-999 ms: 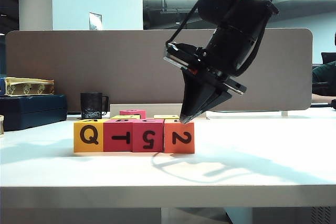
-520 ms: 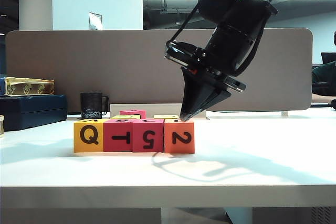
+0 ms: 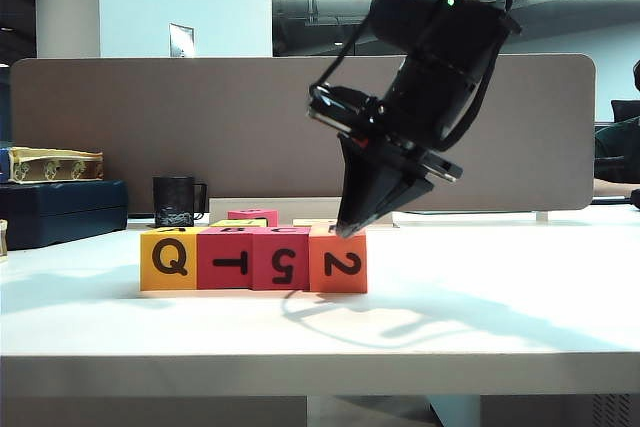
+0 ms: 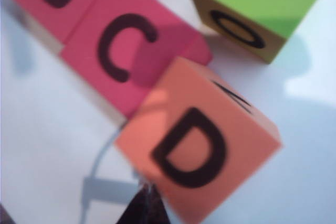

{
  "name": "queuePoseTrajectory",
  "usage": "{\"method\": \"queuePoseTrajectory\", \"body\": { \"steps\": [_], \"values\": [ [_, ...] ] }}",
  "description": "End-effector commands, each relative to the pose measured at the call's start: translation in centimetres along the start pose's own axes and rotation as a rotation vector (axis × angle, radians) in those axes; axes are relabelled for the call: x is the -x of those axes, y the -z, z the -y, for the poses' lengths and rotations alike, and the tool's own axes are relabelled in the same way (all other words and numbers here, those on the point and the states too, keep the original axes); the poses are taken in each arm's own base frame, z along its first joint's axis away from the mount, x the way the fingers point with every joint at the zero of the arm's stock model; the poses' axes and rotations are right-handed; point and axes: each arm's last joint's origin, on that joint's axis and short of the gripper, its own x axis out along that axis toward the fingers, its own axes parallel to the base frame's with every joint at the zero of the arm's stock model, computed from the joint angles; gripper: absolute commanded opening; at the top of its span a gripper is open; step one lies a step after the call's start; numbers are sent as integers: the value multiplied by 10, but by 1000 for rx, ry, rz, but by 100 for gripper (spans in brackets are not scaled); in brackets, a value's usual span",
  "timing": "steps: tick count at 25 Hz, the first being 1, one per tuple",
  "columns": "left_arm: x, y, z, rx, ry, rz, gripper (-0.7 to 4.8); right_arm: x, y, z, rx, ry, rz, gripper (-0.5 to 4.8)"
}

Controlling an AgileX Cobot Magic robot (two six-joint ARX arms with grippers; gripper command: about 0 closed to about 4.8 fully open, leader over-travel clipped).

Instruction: Select the appropriate blocks from the scattered letter blocks on the table and arrange them in a row to spell out "ABCD".

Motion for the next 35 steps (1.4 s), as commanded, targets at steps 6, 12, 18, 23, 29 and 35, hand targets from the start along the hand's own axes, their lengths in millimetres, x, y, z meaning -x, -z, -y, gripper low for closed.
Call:
{"method": "queuePoseTrajectory", "body": {
  "steps": [6,12,18,23,29,35],
  "values": [
    [3,-1,0,0,-1,14,-6,13,-9,-4,10,-2,35,-2],
    [3,-1,0,-1,-1,14,-6,18,-6,-6,-16,-6,-48,-2],
    [3,-1,0,-1,-1,14,-6,18,-2,-6,-30,-4,-91,-2],
    [4,-1,0,-1,-1,15,-6,15,-3,-5,-19,-1,-80,-2],
    [4,-1,0,-1,-1,15,-6,3,-1,-1,-28,-4,-108,-2],
    [4,-1,0,-1,-1,16,-6,-5,-2,1,-22,-1,-89,-2]
  ]
}}
